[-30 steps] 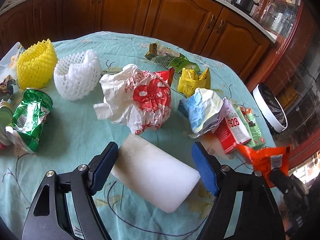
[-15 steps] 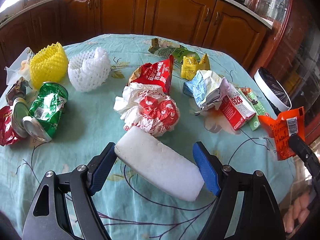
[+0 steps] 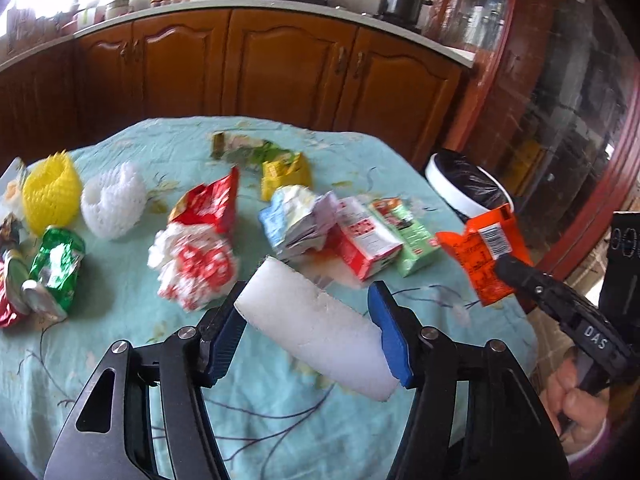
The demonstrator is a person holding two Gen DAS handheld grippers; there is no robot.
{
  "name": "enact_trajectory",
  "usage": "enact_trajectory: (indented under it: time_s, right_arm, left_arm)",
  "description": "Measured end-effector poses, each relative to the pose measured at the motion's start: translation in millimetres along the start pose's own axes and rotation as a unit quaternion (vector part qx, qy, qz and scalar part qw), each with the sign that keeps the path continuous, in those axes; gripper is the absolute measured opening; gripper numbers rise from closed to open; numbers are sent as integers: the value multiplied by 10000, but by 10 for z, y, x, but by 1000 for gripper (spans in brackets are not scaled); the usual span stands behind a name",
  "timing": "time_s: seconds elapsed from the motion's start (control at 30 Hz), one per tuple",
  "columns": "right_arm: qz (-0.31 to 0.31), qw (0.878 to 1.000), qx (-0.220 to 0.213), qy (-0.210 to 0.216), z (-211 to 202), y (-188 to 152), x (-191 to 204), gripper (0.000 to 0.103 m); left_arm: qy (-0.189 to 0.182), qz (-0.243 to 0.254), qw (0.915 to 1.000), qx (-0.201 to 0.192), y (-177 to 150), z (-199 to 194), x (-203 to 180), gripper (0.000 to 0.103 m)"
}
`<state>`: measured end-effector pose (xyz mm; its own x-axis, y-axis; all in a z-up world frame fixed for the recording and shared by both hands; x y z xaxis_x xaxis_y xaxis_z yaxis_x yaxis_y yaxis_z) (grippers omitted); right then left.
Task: Collect trash
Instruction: 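Carry the white block and orange snack bag over the black-lined trash bin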
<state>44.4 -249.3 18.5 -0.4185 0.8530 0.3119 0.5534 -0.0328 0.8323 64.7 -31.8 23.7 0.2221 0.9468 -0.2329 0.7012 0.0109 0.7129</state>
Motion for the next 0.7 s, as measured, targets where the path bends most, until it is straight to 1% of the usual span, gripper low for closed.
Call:
enact_trajectory:
  time_s: [0.1, 0.33, 0.53, 0.7]
  right_arm:
    - [126, 9998, -75, -135, -90, 34, -130, 2]
    - [551, 9962, -225, -635, -328, 119, -611, 2]
    - [902, 9903, -329, -1000, -510, 209, -1061, 2]
    - [1041, 9865, -375, -1208, -586, 309, -1313, 2]
  left_arm:
    - [-323, 270, 9991, -25, 114, 106, -285, 60]
    - [-795, 620, 9949, 65, 333, 407, -789, 60]
    - [-999, 792, 9917, 179, 527, 661, -1114, 60]
    - [-1173, 873, 9888, 304, 702, 868, -1354, 61]
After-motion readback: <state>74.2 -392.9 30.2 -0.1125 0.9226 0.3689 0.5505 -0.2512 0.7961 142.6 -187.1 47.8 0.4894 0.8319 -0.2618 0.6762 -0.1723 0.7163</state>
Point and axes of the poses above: each gripper's, at about its wrist camera, not at the fingertips, and z roughly the way its jaws point, x to its left, y to its top, the point moved 1 cm from there along z, roughly the way its jaws point, and after that the axes turned 3 degrees about -z, right-handed, at the moved point
